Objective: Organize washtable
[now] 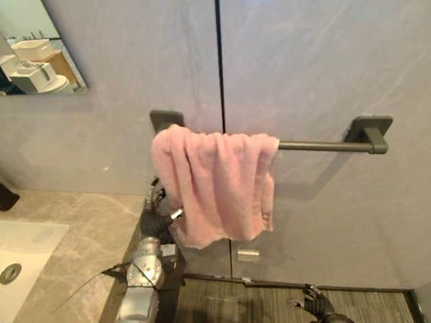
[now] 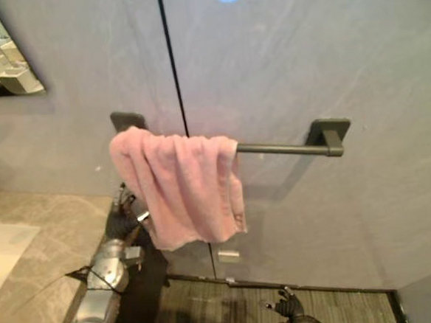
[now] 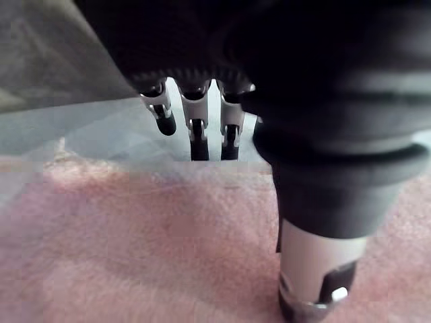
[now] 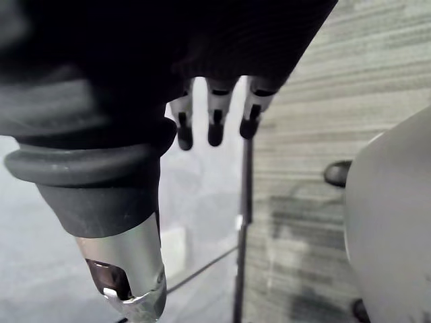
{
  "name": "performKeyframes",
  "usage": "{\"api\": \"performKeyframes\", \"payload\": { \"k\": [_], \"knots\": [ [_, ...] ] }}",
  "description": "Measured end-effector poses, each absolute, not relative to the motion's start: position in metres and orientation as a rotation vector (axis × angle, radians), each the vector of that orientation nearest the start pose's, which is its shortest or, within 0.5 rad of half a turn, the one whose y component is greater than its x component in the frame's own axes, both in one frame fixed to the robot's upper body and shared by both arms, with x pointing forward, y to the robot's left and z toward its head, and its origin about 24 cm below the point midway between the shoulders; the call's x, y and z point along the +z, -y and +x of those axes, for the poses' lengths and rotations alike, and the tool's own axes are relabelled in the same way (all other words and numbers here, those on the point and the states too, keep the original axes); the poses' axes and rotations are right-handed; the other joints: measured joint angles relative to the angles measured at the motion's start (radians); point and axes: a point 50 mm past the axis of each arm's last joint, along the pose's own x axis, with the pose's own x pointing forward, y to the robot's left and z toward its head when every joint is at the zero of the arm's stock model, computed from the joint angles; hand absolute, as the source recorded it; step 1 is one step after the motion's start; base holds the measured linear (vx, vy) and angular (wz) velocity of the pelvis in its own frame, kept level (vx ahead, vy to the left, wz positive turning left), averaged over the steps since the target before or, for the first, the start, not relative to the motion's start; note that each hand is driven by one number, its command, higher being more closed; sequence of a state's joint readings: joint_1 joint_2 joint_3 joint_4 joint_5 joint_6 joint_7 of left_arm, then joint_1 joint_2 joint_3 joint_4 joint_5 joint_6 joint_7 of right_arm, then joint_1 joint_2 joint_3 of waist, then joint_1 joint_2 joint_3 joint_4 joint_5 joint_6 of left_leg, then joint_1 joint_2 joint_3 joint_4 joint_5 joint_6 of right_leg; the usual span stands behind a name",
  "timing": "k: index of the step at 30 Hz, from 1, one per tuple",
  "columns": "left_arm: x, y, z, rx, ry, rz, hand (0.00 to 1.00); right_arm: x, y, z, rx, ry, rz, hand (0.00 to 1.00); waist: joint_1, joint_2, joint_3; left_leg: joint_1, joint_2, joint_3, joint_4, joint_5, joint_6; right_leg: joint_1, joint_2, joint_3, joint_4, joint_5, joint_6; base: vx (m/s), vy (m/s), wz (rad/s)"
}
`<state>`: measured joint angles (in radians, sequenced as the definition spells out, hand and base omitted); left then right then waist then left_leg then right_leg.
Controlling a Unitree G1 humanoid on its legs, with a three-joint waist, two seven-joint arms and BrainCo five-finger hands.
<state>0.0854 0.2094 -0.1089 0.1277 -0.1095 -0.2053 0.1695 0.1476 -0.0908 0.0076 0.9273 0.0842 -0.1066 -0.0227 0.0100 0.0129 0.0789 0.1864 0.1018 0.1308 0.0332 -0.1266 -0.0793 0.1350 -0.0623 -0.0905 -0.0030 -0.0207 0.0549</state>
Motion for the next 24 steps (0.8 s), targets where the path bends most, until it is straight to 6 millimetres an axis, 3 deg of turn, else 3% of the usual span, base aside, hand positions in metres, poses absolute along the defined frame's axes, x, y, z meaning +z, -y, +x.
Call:
{"api": "performKeyframes", "payload": {
  "k": [6, 7, 13, 16, 24],
  "knots": [
    [0.001, -0.160, 0.226, -0.034, -0.067, 0.090, 0.00, -0.151, 0.188, 0.104, -0.121, -0.958, -0.030, 0.00, -0.003, 0.001, 0.001, 0.003, -0.012, -0.002, -0.001, 0.004, 0.007, 0.000, -0.011, 0.000, -0.003, 0.005, 0.006, -0.02, 0.001, 0.00],
    [-0.001, -0.158, 0.226, -0.048, -0.076, 0.090, 1.00, -0.151, 0.188, 0.104, -0.121, -0.958, -0.030, 0.00, -0.004, 0.002, 0.001, 0.003, -0.013, -0.002, -0.001, 0.005, 0.007, 0.000, -0.012, 0.000, -0.004, 0.006, 0.006, 0.00, 0.000, 0.00],
    [-0.016, -0.143, 0.224, -0.148, -0.156, 0.112, 1.00, -0.149, 0.186, 0.113, -0.110, -0.936, -0.033, 0.00, -0.053, 0.001, 0.008, 0.006, -0.015, 0.012, -0.007, 0.006, 0.010, 0.003, -0.012, 0.015, -0.021, 0.019, 0.006, -0.02, -0.004, -0.08],
    [-0.011, -0.136, 0.235, -0.174, -0.134, 0.110, 1.00, -0.147, 0.187, 0.116, -0.125, -0.921, -0.041, 0.00, -0.060, 0.000, 0.022, 0.023, -0.014, 0.026, -0.020, 0.008, 0.011, 0.006, -0.009, 0.030, -0.024, 0.020, 0.006, -0.02, -0.021, -0.13],
    [-0.008, -0.146, 0.241, -0.123, -0.123, 0.120, 1.00, -0.130, 0.191, 0.127, -0.146, -0.803, -0.067, 0.00, -0.081, -0.014, 0.032, 0.036, -0.016, 0.036, -0.034, 0.006, 0.012, 0.012, -0.009, 0.039, -0.035, 0.020, 0.006, 0.00, -0.016, -0.05]
  ]
}}
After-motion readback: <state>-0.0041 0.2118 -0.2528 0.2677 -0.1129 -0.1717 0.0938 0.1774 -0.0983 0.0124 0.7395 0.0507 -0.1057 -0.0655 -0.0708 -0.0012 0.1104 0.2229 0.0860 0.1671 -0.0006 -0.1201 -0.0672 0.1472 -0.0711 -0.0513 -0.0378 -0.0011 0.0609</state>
